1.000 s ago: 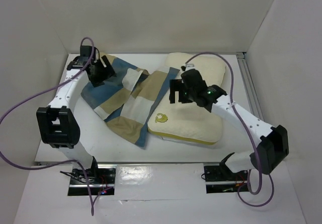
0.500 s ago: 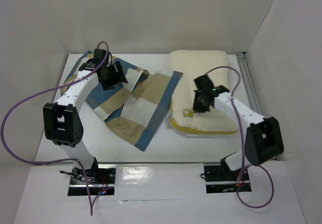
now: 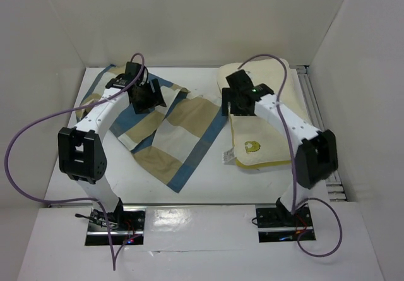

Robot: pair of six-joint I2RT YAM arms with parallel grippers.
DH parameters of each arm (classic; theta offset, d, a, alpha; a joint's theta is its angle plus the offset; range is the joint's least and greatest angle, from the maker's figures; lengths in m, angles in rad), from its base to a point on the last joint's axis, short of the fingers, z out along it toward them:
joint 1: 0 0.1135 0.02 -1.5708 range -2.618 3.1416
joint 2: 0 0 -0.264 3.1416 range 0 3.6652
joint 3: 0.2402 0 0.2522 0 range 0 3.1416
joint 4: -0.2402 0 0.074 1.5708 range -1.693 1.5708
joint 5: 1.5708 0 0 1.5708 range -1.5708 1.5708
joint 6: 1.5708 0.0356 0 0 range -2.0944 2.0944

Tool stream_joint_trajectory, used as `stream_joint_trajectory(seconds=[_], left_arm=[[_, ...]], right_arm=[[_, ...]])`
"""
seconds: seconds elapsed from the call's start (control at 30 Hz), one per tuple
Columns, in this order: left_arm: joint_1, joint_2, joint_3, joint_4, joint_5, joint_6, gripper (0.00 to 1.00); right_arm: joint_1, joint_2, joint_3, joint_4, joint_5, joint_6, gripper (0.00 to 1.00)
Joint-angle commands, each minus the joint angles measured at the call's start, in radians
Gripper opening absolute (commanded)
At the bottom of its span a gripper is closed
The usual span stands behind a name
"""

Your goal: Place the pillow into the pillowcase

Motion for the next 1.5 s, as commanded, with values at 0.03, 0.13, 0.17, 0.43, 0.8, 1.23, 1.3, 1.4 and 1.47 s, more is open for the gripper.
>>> stream_joint_trajectory(seconds=[0.03,0.13,0.17,0.43,0.8,1.23,1.3,1.4,1.47], left_arm=[[-0.01,-0.011,0.02,-0.009,-0.007,0.023,0.85],[-0.021,-0.031,0.02,-0.03,-0.017,0.023,0.85],[-0.021,-0.031,0.02,-0.03,-0.017,0.023,0.85],[-0.03,-0.073,0.011,-0.064,-0.036,0.023,0.85],[-0.059,-0.085,0.0,-0.064,-0.033,0.023,0.85],[-0.024,-0.129,0.031,-0.084,-0.099,-0.017,0.85],[-0.015,-0.145,0.04,-0.094,-0.113,-0.031,0.85],[0.024,-0.172,0.04,-0.095,-0.113,-0.04,0.85],[0.036,-0.182,0.049,-0.084,-0.071,-0.031,0.87]], right_arm=[[-0.008,0.252,0.252,0.041,0.101,-0.098,0.91],[-0.018,0.468,0.507,-0.001,0.137,-0.127,0.91],[-0.018,0.519,0.569,-0.001,0.137,-0.128,0.91],[-0.05,0.965,1.047,-0.114,0.25,-0.154,0.92],[-0.032,0.329,0.484,0.3,0.172,-0.282,0.0],[0.187,-0.213,-0.137,0.409,-0.281,-0.35,0.0],[0.253,-0.213,-0.202,0.409,-0.281,-0.315,0.0],[0.368,-0.167,-0.27,0.34,-0.236,-0.246,0.23],[0.379,-0.152,-0.27,0.276,-0.157,-0.179,0.71]])
